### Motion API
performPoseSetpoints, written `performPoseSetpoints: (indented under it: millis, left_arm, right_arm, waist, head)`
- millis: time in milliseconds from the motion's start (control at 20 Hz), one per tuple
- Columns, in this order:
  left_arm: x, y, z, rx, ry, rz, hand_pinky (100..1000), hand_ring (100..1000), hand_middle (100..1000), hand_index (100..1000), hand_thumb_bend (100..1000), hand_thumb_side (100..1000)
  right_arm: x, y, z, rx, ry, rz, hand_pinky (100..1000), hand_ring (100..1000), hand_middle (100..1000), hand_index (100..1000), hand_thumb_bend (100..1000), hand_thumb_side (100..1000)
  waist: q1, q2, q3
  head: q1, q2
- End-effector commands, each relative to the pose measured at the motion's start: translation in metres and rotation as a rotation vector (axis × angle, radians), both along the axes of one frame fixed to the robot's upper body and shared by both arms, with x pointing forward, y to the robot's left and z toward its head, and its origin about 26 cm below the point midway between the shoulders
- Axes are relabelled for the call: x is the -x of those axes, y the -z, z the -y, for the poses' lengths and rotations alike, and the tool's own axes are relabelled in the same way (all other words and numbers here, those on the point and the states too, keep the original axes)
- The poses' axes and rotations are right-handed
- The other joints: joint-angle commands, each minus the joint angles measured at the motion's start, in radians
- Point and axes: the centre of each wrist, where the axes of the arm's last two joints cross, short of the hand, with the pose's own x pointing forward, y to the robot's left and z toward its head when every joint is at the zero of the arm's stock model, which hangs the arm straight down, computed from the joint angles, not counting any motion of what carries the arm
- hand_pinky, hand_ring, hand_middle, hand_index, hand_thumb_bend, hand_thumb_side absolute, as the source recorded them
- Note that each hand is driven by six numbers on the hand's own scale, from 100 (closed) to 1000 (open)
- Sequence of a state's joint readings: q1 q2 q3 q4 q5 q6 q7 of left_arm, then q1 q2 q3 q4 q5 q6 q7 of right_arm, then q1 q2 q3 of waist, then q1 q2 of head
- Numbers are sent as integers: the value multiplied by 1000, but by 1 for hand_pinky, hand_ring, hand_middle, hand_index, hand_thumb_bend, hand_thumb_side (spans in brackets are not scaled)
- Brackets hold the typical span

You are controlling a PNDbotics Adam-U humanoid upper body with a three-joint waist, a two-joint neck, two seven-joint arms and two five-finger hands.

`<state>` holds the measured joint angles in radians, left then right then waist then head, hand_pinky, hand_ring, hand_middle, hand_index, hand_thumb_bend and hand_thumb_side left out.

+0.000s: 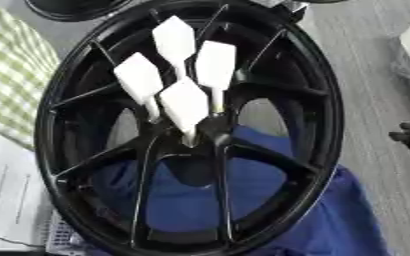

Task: Pull the pin out of the wheel hub.

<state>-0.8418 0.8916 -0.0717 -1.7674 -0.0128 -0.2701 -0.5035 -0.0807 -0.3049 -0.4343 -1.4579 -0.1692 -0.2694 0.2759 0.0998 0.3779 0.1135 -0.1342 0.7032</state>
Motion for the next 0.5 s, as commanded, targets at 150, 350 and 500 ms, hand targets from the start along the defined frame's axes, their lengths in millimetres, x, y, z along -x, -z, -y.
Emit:
performPoseSetpoints:
  millis: [150, 350, 500]
  left_arm:
    - [2, -36, 16, -400, -55, -38, 823, 744, 701, 829, 374, 533]
    - [-5, -44, 42, -521, -36, -32, 824, 757, 713, 833, 397, 541]
    - [-12, -44, 60, -555, -3, -11, 823, 759, 715, 833, 401, 536]
  right_arm:
    - [6, -11, 12, 50, 25, 15, 1000, 795, 564, 743, 100, 749]
    - [8, -11, 14, 54, 30, 9, 1000, 795, 564, 743, 100, 747]
    - [8, -11, 15, 53, 30, 8, 1000, 795, 564, 743, 100, 745]
  waist:
    - [2, -39, 12]
    - [6, -46, 18]
    - [6, -50, 18]
  head:
    - [-23, 1]
    - [-32, -12]
    - [-35, -17]
